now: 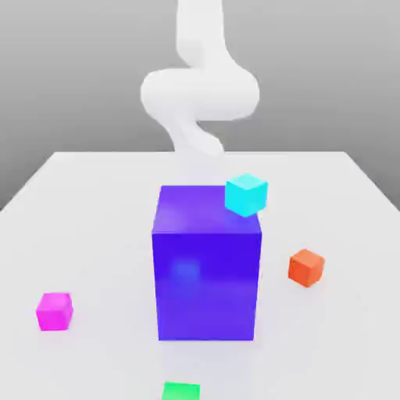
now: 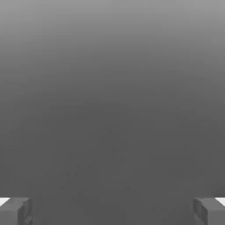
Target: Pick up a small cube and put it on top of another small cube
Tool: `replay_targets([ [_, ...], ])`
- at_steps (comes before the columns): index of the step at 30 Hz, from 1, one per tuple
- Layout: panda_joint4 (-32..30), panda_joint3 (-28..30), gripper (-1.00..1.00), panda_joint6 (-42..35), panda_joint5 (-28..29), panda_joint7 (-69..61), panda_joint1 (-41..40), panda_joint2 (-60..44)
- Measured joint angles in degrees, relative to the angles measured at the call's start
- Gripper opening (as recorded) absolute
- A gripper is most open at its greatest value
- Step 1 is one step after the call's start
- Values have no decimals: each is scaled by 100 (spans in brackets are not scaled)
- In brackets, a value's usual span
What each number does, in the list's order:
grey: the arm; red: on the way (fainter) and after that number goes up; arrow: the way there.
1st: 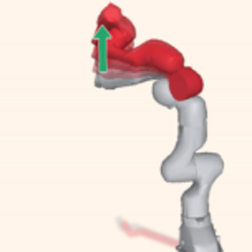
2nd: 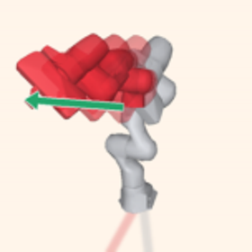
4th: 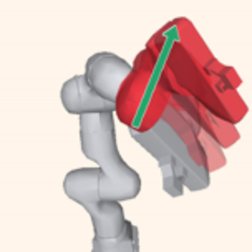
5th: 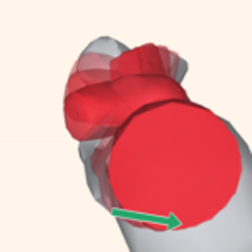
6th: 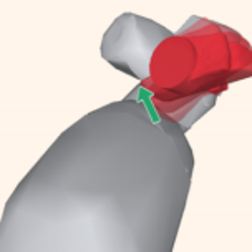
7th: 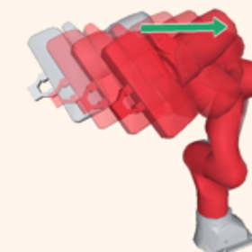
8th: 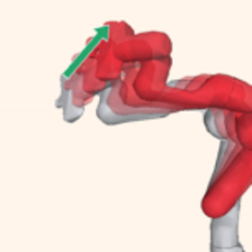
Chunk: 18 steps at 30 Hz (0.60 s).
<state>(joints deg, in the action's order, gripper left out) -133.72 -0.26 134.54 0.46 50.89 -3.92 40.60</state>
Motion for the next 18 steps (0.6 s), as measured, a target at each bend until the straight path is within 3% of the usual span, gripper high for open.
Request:
replay_targets([
  [10,-781,101,0,1107,250,2098,-1407,-2115],
  [18,-1396,558,0,1983,217,3583,-2237,-3774],
])
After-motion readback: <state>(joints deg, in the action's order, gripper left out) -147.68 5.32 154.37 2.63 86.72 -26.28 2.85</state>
